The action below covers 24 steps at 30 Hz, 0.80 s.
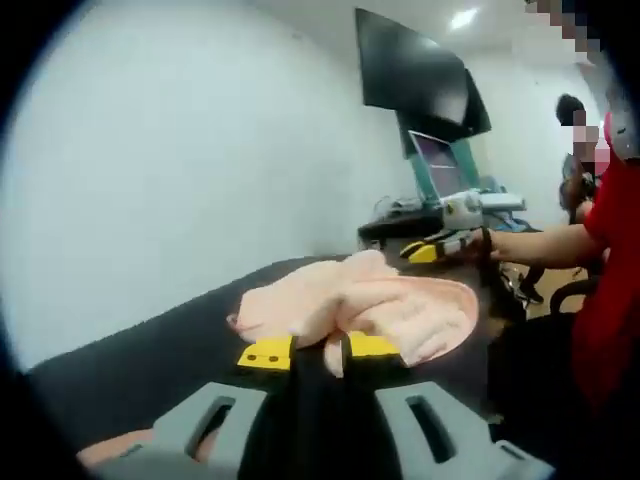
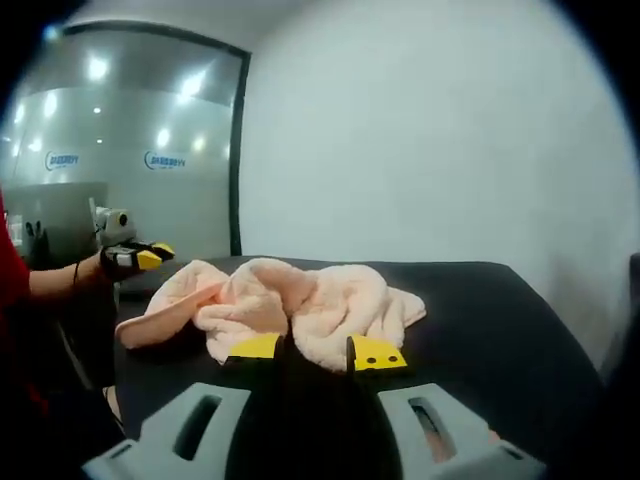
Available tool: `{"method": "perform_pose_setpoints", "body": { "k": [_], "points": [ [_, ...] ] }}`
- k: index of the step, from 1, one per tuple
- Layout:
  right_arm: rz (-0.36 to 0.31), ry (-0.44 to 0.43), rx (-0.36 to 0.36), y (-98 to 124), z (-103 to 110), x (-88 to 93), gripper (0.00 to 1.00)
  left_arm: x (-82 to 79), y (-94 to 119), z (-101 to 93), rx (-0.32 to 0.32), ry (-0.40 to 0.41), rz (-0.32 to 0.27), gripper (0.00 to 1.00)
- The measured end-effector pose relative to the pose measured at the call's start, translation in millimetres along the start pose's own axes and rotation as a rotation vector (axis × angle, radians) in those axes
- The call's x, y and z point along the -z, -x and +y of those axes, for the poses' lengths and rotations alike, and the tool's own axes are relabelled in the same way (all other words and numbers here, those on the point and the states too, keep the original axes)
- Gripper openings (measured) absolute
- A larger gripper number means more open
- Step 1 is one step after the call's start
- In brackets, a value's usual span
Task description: Fold the towel on the table until its edges align and the towel forms a compact rectangular stack.
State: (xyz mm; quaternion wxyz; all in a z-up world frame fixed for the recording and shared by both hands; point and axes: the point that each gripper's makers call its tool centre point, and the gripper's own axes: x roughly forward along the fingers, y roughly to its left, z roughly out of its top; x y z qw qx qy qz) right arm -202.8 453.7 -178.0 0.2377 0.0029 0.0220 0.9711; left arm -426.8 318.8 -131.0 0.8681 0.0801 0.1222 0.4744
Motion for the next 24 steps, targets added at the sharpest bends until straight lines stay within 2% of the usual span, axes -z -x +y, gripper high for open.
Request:
{"method": "perform_pose_setpoints", "body": {
  "k": [2, 3, 4, 5, 6, 9, 11, 14, 18, 21, 24],
  "points": [
    [-0.006, -0.001, -0.003, 1, 2, -1.2, 0.22, -11.5, -7, -31.2, 0.078, -0.06, 0.038, 0.21],
    [-0.008, -0.004, -0.004, 1, 4, -1.9, 0.22, -7.8, -11, -54.4, 0.143, -0.146, 0.103, 0.21],
    [-0.009, -0.006, -0.005, 2, 5, -1.8, 0.22, -5.5, -12, -59.4, 0.155, -0.17, 0.124, 0.21],
    [-0.007, -0.005, -0.007, 1, 5, -1.3, 0.22, 0.1, -17, -78.1, 0.191, -0.234, 0.186, 0.21],
    [-0.006, -0.002, -0.009, 1, 6, -0.9, 0.22, 0.8, -23, -93.0, 0.215, -0.255, 0.205, 0.22],
    [-0.004, 0.003, -0.009, 1, 6, -0.5, 0.22, -1.0, -38, -127.5, 0.298, -0.227, 0.194, 0.26],
    [-0.006, 0.001, -0.007, 1, 6, -0.8, 0.22, -2.6, -47, -139.7, 0.303, -0.229, 0.197, 0.27],
    [-0.007, 0.0, -0.006, 1, 5, -0.3, 0.22, 4.7, -50, -145.0, 0.299, -0.225, 0.24, 0.27],
    [-0.009, 0.001, -0.01, 0, 4, 0.1, 0.22, 24.3, -53, -142.3, 0.299, -0.22, 0.295, 0.27],
    [-0.011, 0.003, -0.011, 2, 8, -0.7, 0.22, 30.7, -54, -142.7, 0.299, -0.21, 0.307, 0.27],
    [-0.011, 0.003, -0.011, 1, 7, -0.5, 0.22, 31.1, -61, -142.0, 0.281, -0.187, 0.281, 0.24]
  ]
}}
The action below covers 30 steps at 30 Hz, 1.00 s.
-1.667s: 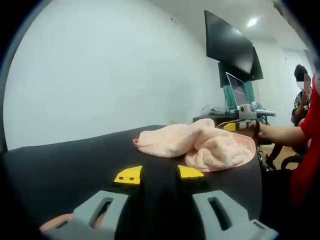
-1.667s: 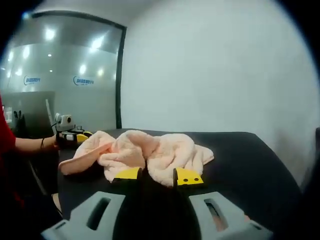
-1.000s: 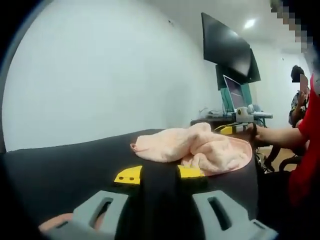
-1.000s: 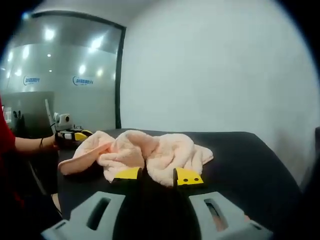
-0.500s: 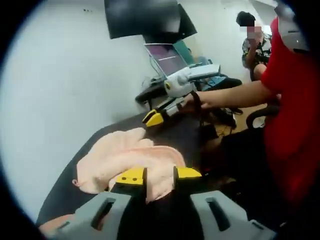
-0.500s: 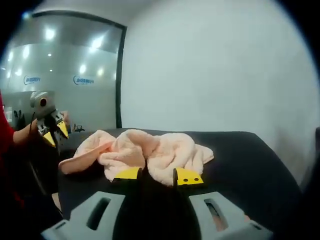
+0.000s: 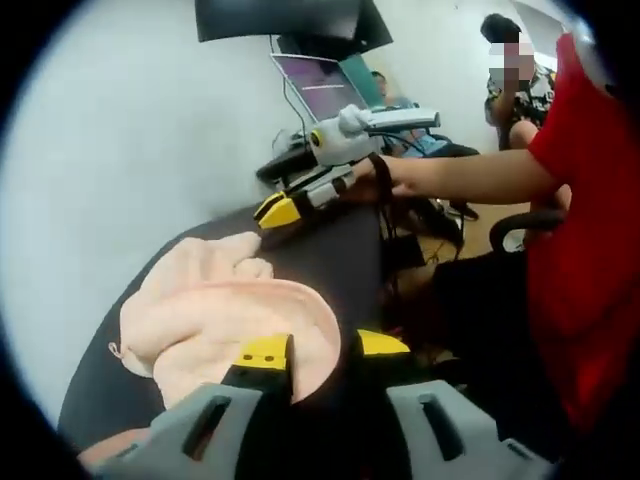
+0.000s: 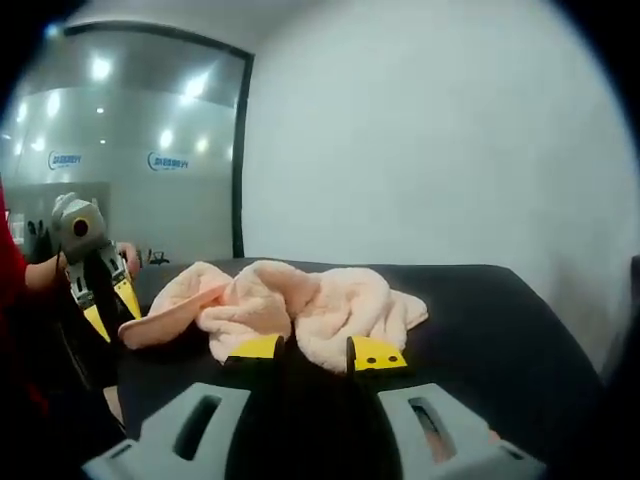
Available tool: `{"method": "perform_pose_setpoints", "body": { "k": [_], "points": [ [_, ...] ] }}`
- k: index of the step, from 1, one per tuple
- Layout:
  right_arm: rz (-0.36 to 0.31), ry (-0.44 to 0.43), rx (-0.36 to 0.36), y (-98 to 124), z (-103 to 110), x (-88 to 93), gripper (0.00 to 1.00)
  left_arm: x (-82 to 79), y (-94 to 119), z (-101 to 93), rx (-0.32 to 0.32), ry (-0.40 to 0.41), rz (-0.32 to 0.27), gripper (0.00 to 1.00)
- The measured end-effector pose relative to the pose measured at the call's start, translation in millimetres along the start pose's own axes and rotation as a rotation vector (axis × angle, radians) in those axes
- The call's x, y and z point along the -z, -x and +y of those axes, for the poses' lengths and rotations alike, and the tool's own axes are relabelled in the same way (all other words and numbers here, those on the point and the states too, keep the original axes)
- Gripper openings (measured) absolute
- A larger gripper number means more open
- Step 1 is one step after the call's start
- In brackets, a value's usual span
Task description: Fold the towel on the table until its edges align and the towel forms a compact rectangular stack.
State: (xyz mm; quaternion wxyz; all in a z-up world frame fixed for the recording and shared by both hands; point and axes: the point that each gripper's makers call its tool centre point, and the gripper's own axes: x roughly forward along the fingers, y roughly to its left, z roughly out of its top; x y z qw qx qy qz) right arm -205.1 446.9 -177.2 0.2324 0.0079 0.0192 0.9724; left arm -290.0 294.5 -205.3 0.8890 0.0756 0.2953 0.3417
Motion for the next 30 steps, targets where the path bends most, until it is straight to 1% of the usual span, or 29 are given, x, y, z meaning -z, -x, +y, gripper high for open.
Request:
{"method": "perform_pose_setpoints", "body": {
  "k": [1, 4, 5, 6, 8, 10, 12, 15, 17, 19, 20, 23, 25, 27, 28, 30],
  "points": [
    [0.0, 0.0, 0.0, 0, 0, 0.0, 0.22, -1.0, -1, 1.5, -0.006, 0.005, -0.01, 0.23],
    [0.001, 0.002, 0.001, 0, 0, 0.6, 0.22, 0.6, -4, 4.0, -0.011, 0.026, -0.022, 0.16],
    [0.001, 0.001, 0.0, 0, -1, 0.5, 0.22, 0.9, -5, 3.1, -0.009, 0.026, -0.024, 0.12],
    [0.001, 0.001, 0.0, 0, -1, 0.5, 0.22, 0.0, -4, 5.5, -0.022, -0.004, -0.026, 0.05],
    [0.001, 0.001, 0.001, 0, 0, 0.3, 0.22, -3.4, 0, 16.6, -0.051, -0.007, -0.042, 0.03],
    [0.0, 0.002, 0.001, 2, 5, -0.5, 0.22, -10.5, 10, 36.1, -0.118, 0.021, -0.079, 0.03],
    [-0.001, 0.002, 0.002, 4, 7, -1.3, 0.22, -15.1, 19, 46.0, -0.158, 0.029, -0.073, 0.03],
    [-0.001, 0.002, 0.001, 2, 5, -1.4, 0.22, -7.1, 40, 72.1, -0.227, 0.035, -0.056, 0.02],
    [-0.001, 0.002, -0.001, 2, 5, -1.3, 0.22, -4.3, 57, 92.2, -0.305, 0.041, -0.033, 0.01],
    [0.0, 0.002, -0.001, 2, 4, -1.2, 0.22, 2.4, 77, 115.2, -0.391, 0.054, 0.0, 0.0],
    [0.001, 0.002, -0.002, 2, 4, -1.2, 0.22, 5.7, 87, 124.3, -0.424, 0.066, 0.011, 0.0],
    [0.002, 0.003, -0.002, 1, -1, -1.1, 0.22, 20.1, 116, 144.8, -0.491, 0.081, 0.062, 0.0],
    [0.003, 0.002, -0.003, 0, -3, -1.1, 0.22, 33.2, 136, 161.0, -0.553, 0.053, 0.117, 0.0],
    [0.006, 0.001, -0.003, -1, -6, -0.6, 0.22, 43.0, 150, 169.0, -0.589, 0.045, 0.169, 0.0],
    [0.006, 0.002, -0.003, -1, -6, -0.5, 0.22, 46.1, 157, 171.2, -0.596, 0.042, 0.18, 0.0],
    [0.006, 0.002, -0.002, -1, -6, -0.6, 0.22, 51.0, 164, 171.5, -0.588, 0.029, 0.196, 0.0]
  ]
}}
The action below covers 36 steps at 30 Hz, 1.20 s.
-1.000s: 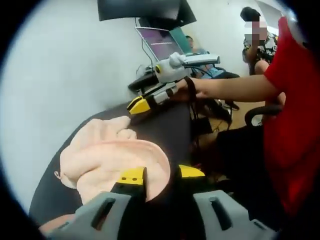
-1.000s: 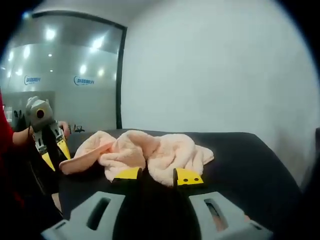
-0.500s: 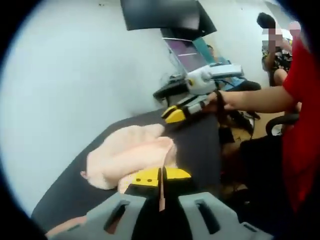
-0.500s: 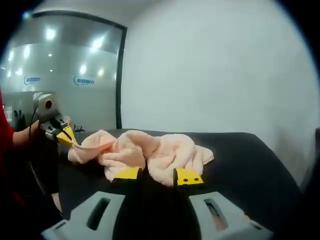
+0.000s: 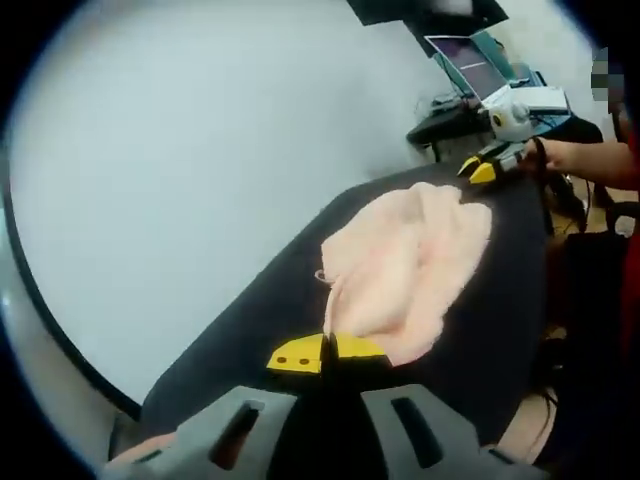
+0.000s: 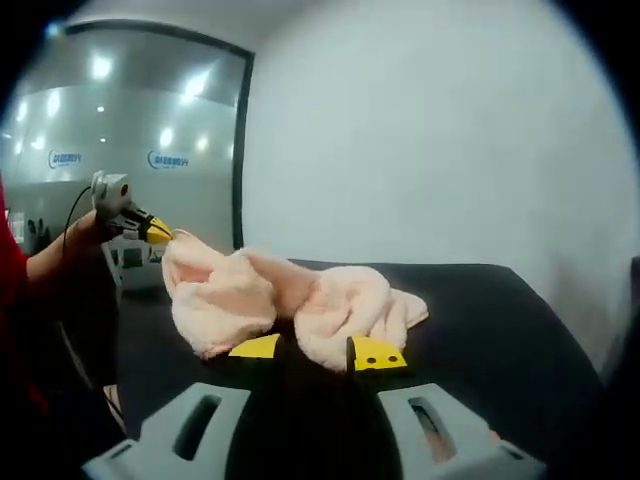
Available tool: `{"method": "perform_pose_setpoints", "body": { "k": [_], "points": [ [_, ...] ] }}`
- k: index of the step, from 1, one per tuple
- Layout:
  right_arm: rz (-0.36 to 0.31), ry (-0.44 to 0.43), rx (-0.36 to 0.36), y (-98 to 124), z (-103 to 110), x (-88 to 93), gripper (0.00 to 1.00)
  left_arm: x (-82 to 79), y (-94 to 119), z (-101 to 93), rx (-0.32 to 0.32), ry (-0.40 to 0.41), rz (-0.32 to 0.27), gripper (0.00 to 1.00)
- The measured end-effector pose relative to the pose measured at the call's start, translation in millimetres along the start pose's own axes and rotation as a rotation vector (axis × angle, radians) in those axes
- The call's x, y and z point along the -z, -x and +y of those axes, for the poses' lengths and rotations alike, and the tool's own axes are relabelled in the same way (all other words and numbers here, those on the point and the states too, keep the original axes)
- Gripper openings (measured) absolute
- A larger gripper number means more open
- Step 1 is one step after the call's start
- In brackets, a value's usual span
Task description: Fold the towel on the table until its edges align and the towel forms a compact rectangular stack.
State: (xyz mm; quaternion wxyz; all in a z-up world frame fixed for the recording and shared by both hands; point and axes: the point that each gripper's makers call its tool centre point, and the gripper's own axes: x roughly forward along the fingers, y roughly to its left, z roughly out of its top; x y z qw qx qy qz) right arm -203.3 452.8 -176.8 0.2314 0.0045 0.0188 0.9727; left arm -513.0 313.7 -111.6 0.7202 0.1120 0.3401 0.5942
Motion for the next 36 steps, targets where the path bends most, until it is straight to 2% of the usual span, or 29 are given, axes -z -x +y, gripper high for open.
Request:
{"method": "perform_pose_setpoints", "body": {
  "k": [2, 5, 10, 14, 17, 21, 23, 27, 29, 30, 31, 33, 35, 36],
  "points": [
    [0.0, -0.001, 0.002, 0, -1, 0.0, 0.22, 9.7, 3, 16.8, -0.031, -0.004, 0.019, 0.0],
    [0.001, 0.0, 0.005, 2, 4, -0.2, 0.22, 21.3, 14, 40.6, -0.111, -0.026, 0.062, 0.0],
    [0.002, -0.001, 0.006, 4, 8, -0.3, 0.22, 32.7, 38, 72.7, -0.163, -0.032, 0.083, 0.0],
    [-0.004, -0.01, 0.015, 4, 6, -1.3, 0.22, 38.9, 61, 97.3, -0.227, -0.017, 0.09, 0.0],
    [-0.002, -0.005, 0.02, 4, 5, -1.0, 0.23, 50.5, 81, 121.7, -0.299, -0.014, 0.122, 0.0],
    [0.005, 0.009, 0.032, 4, 3, 0.6, 0.23, 70.7, 102, 146.7, -0.354, 0.038, 0.134, 0.0],
    [0.007, 0.014, 0.036, 4, 5, 0.7, 0.23, 87.7, 112, 159.1, -0.382, 0.077, 0.14, 0.0],
    [-0.013, 0.005, 0.035, 5, 3, -2.5, 0.23, 136.3, 131, 178.7, -0.452, 0.18, 0.186, 0.0],
    [-0.049, -0.02, 0.038, 5, -1, -8.4, 0.23, 161.2, 132, 189.4, -0.504, 0.247, 0.185, 0.0],
    [-0.063, -0.033, 0.041, 7, -2, -10.5, 0.23, 177.5, 131, 194.6, -0.532, 0.28, 0.197, 0.0],
    [-0.067, -0.045, 0.04, 8, -3, -11.0, 0.23, 191.2, 128, 191.1, -0.553, 0.313, 0.224, 0.0],
    [-0.059, -0.046, 0.051, 6, -6, -9.2, 0.23, 227.0, 135, 200.8, -0.669, 0.347, 0.327, 0.0],
    [-0.037, -0.028, 0.056, 3, -8, -5.2, 0.23, 245.8, 144, 209.1, -0.75, 0.342, 0.35, 0.0],
    [-0.029, -0.023, 0.057, 2, -8, -3.5, 0.23, 261.4, 149, 211.8, -0.787, 0.377, 0.356, 0.0]
  ]
}}
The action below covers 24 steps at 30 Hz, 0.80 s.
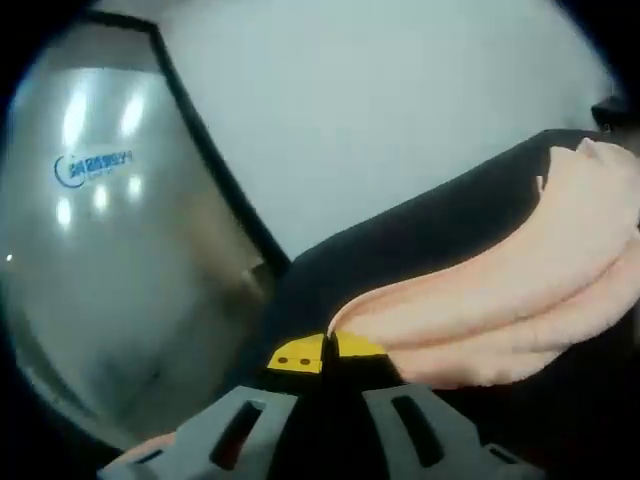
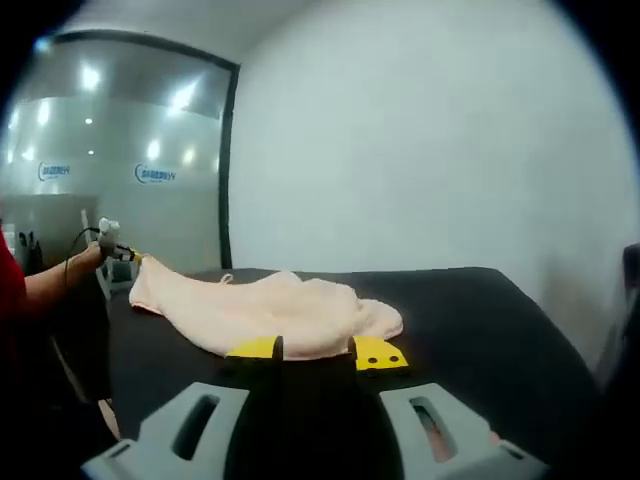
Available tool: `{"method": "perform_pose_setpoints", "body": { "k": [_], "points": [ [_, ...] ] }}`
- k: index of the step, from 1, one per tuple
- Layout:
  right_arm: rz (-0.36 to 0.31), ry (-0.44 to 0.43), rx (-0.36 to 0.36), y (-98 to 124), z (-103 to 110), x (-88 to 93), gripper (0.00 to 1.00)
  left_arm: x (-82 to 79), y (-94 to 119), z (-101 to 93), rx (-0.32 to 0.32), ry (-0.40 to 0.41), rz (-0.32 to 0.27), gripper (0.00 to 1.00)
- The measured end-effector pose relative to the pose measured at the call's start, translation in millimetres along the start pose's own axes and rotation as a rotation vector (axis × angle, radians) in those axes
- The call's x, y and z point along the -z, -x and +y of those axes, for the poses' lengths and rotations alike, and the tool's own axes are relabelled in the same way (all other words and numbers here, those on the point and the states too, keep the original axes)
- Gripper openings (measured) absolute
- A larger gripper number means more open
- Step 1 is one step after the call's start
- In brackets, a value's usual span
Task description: Fold the towel on the table until its edges align and the towel forms a compact rectangular stack.
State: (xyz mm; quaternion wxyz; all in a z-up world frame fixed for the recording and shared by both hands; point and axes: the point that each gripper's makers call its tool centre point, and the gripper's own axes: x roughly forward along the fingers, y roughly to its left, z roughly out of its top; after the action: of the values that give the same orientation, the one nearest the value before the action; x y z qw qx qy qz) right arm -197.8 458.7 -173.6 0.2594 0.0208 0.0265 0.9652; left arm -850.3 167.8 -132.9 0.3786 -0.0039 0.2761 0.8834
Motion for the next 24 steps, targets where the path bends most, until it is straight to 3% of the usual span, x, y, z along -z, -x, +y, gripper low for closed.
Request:
{"method": "perform_pose_setpoints", "body": {
  "k": [2, 4, 5, 9, 12, 13, 14, 16, 17, 18, 19, 20, 21, 22, 24],
  "points": [
    [0.005, 0.004, 0.01, 0, -2, 0.7, 0.23, 14.7, -7, 18.0, -0.056, 0.107, 0.012, 0.0],
    [0.008, -0.015, 0.042, -1, -10, 1.5, 0.23, 21.6, -11, 37.4, -0.145, 0.079, 0.003, 0.0],
    [0.016, -0.024, 0.069, -1, -16, 2.3, 0.23, 22.3, -9, 37.4, -0.164, 0.052, -0.003, 0.0],
    [-0.004, -0.105, 0.123, -3, -25, -8.2, 0.23, 20.2, -17, 8.4, -0.119, 0.07, -0.097, 0.0],
    [0.003, -0.151, 0.163, -12, -38, -15.7, 0.23, 14.3, -21, -19.5, -0.043, 0.106, -0.193, 0.0],
    [0.001, -0.152, 0.17, -17, -40, -20.9, 0.23, 14.1, -30, -29.3, 0.0, 0.086, -0.228, 0.0],
    [0.003, -0.162, 0.176, -25, -41, -26.7, 0.23, 13.2, -32, -39.9, 0.032, 0.066, -0.264, 0.0],
    [0.004, -0.159, 0.172, -43, -38, -40.7, 0.23, 23.8, -36, -56.1, 0.07, 0.074, -0.261, 0.0],
    [0.009, -0.137, 0.165, -54, -36, -47.6, 0.23, 31.7, -39, -62.1, 0.064, 0.065, -0.237, 0.0],
    [0.015, -0.107, 0.161, -67, -34, -54.7, 0.23, 33.9, -38, -60.7, 0.034, -0.017, -0.239, 0.0],
    [0.024, -0.072, 0.152, -81, -32, -60.2, 0.24, 27.0, -40, -62.8, 0.059, -0.022, -0.277, 0.0],
    [0.039, -0.042, 0.143, -96, -28, -63.8, 0.24, 24.3, -43, -65.6, 0.113, 0.03, -0.27, 0.0],
    [0.058, -0.011, 0.135, -111, -26, -65.1, 0.26, 22.6, -40, -65.0, 0.125, 0.086, -0.266, 0.0],
    [0.081, 0.012, 0.126, -128, -28, -63.4, 0.27, 24.5, -40, -63.6, 0.112, 0.071, -0.275, 0.0],
    [0.159, -0.034, 0.119, -157, -31, -50.1, 0.27, 33.8, -44, -63.8, 0.09, 0.077, -0.233, 0.0]
  ]
}}
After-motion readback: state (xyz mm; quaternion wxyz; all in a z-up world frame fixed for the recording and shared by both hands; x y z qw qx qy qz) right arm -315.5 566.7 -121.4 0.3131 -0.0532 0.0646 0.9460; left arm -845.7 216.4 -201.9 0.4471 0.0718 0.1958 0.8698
